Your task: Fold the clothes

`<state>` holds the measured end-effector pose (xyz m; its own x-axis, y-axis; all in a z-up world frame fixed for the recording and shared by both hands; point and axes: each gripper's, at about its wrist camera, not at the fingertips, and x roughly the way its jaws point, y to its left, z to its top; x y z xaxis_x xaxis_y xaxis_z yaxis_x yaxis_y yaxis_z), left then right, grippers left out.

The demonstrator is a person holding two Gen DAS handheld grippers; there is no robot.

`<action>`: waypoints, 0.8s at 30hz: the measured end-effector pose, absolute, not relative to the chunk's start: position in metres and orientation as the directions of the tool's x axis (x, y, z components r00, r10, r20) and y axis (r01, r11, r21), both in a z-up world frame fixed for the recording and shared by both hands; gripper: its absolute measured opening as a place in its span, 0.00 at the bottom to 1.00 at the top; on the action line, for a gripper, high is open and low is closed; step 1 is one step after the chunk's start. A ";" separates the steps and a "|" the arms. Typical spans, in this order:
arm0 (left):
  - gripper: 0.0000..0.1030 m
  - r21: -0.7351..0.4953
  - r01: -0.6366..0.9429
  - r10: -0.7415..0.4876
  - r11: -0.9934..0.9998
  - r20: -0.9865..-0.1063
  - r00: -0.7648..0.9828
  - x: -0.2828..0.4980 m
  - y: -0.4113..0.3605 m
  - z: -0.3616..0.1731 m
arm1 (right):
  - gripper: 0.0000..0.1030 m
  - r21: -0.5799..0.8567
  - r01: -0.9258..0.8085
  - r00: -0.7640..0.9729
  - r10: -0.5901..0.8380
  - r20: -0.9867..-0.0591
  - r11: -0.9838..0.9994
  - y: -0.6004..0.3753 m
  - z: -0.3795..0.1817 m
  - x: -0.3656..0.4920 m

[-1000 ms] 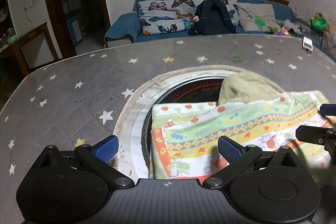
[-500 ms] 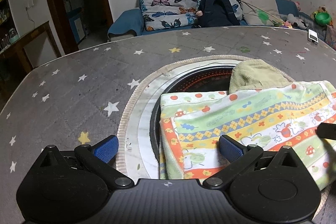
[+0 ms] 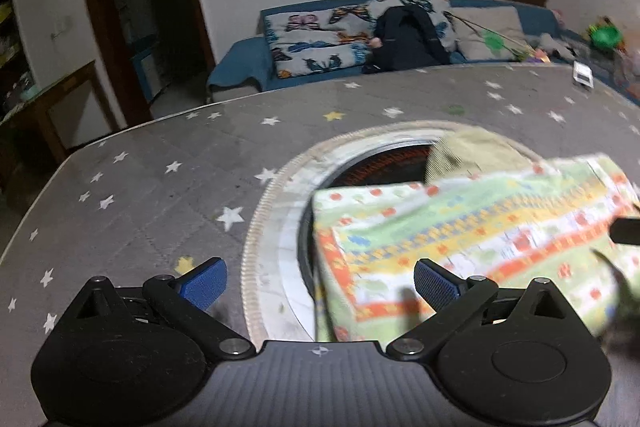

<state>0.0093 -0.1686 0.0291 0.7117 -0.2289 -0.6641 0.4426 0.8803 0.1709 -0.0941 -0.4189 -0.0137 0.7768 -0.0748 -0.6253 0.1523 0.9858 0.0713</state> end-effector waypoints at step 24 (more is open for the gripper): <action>0.99 0.037 0.400 -0.258 0.916 -0.707 0.658 -0.008 -0.138 0.033 | 1.00 -0.066 -0.037 0.783 -0.013 -0.622 0.997 -0.350 -0.016 -0.106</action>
